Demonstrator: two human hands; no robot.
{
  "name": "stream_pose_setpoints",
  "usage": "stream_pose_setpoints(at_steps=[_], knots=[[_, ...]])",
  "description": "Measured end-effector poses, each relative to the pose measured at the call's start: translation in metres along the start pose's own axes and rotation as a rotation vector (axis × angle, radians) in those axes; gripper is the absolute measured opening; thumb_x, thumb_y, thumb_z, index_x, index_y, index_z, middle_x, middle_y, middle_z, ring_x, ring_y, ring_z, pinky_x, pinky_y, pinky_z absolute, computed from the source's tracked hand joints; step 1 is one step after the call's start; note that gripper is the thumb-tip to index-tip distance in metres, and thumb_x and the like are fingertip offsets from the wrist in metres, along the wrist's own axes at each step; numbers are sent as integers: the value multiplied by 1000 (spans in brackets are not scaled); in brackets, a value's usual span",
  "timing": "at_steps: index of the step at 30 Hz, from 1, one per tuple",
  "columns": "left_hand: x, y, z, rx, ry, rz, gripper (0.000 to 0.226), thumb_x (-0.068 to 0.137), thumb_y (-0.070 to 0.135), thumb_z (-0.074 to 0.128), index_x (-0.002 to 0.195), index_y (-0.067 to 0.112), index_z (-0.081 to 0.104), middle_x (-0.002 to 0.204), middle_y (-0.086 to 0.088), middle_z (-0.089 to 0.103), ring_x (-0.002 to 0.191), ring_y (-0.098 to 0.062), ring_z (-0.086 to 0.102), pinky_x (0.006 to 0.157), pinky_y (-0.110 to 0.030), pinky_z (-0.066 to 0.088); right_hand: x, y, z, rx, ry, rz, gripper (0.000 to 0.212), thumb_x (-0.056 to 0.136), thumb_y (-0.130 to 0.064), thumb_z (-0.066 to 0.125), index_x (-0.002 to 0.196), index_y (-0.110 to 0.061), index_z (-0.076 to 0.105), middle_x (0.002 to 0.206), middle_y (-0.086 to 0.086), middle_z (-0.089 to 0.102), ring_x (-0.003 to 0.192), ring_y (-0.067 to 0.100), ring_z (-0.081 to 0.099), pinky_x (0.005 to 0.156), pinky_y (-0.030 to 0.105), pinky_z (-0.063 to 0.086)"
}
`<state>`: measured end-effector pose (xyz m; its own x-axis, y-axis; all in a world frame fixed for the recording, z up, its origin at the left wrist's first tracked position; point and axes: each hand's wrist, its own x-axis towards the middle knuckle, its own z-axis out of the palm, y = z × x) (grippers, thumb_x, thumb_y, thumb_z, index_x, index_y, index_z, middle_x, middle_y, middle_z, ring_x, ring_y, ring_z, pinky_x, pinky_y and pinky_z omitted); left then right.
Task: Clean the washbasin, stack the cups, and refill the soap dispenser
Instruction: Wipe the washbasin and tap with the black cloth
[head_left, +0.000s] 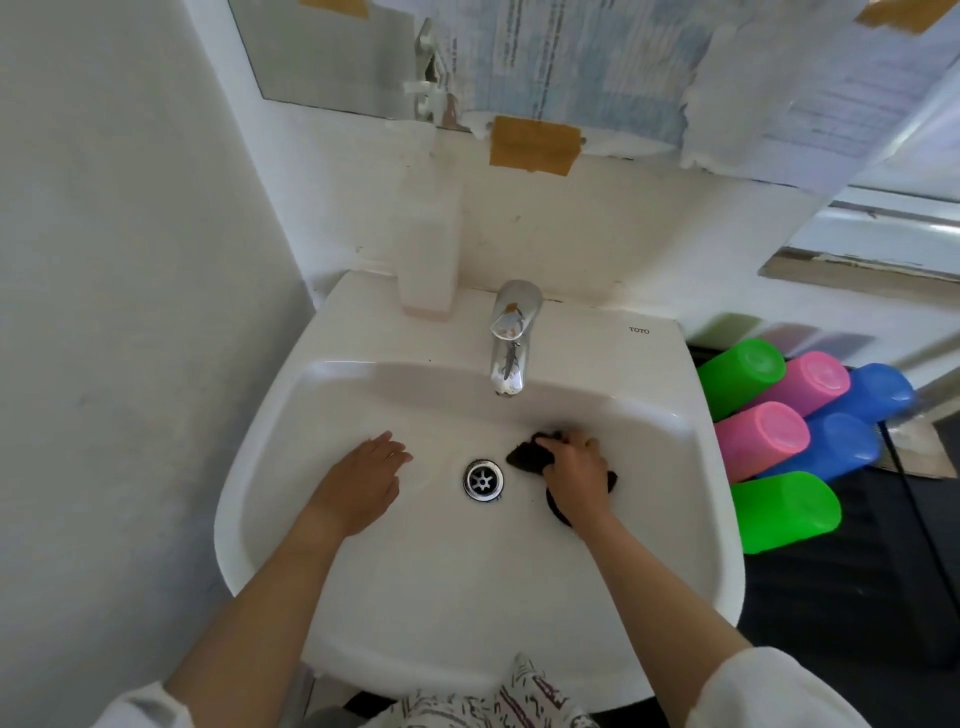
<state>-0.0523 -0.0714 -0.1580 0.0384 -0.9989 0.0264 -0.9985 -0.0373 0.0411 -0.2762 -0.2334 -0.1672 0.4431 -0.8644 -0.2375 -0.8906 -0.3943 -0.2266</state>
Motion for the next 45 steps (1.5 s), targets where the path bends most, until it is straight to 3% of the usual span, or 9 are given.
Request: stream_pose_setpoints(at_steps=[5, 10, 15, 20, 23, 27, 31, 34, 45], knots=[[6, 8, 1, 29, 4, 64, 26, 67, 24, 55, 85, 22, 73, 89, 9, 73, 90, -11, 70, 71, -23, 55, -20, -15, 16, 92, -192, -64, 51, 91, -8, 42, 140, -22, 38, 129, 13, 40, 107, 35, 45, 88, 36, 41], [7, 17, -7, 9, -46, 54, 41, 48, 15, 86, 87, 15, 73, 90, 2, 73, 90, -18, 71, 69, -30, 56, -22, -22, 11, 459, -101, 36, 48, 87, -1, 43, 131, -17, 52, 120, 14, 49, 108, 32, 49, 89, 29, 43], [1, 21, -4, -72, -26, -14, 38, 57, 7, 81, 94, 10, 72, 97, -5, 73, 98, -26, 68, 77, -37, 55, -26, 3, 2, 98, 85, -8, 43, 86, 0, 47, 123, -18, 59, 116, 13, 50, 101, 33, 44, 72, 38, 45], [-4, 28, -6, 22, -23, 45, 23, 59, 22, 63, 79, 20, 74, 85, 8, 73, 86, -11, 71, 66, -23, 56, -40, 8, 16, -131, 45, -195, 45, 44, 5, 77, 81, -21, 76, 75, 8, 57, 60, 29, 55, 38, 28, 37], [-12, 31, -1, -40, -36, -60, 28, 67, 11, 69, 94, 15, 72, 99, -1, 72, 101, -21, 67, 80, -30, 55, -43, -14, 21, -36, -96, -225, 48, 77, 5, 53, 116, -21, 64, 109, 13, 51, 96, 36, 50, 65, 38, 45], [-14, 37, -1, -51, -172, -72, 40, 94, 10, 40, 134, 7, 44, 145, -6, 40, 142, -22, 23, 115, -29, 19, -36, -29, 16, 175, -205, -168, 47, 87, -3, 41, 125, -25, 57, 120, 9, 45, 108, 30, 42, 83, 36, 44], [-16, 38, -7, -20, -89, -99, 43, 61, 23, 82, 101, 15, 70, 108, -3, 69, 112, -16, 62, 88, -19, 48, -31, -21, -2, 313, -90, -154, 36, 85, -7, 43, 102, -24, 70, 99, 1, 50, 100, 20, 46, 72, 28, 40], [-20, 39, -4, 19, -105, -79, 47, 31, 23, 92, 74, 19, 74, 79, 7, 73, 83, -11, 71, 63, -19, 54, -32, -5, -10, 207, -238, -263, 33, 83, -8, 43, 92, -20, 72, 83, -6, 45, 97, 21, 51, 71, 27, 37], [-23, 48, -5, 6, -109, -71, 25, 51, 25, 69, 75, 23, 74, 82, 11, 73, 85, -8, 71, 66, -17, 54, -29, -12, 11, -156, -362, -434, 46, 94, -9, 39, 135, -30, 46, 129, 10, 39, 113, 32, 39, 90, 40, 38]])
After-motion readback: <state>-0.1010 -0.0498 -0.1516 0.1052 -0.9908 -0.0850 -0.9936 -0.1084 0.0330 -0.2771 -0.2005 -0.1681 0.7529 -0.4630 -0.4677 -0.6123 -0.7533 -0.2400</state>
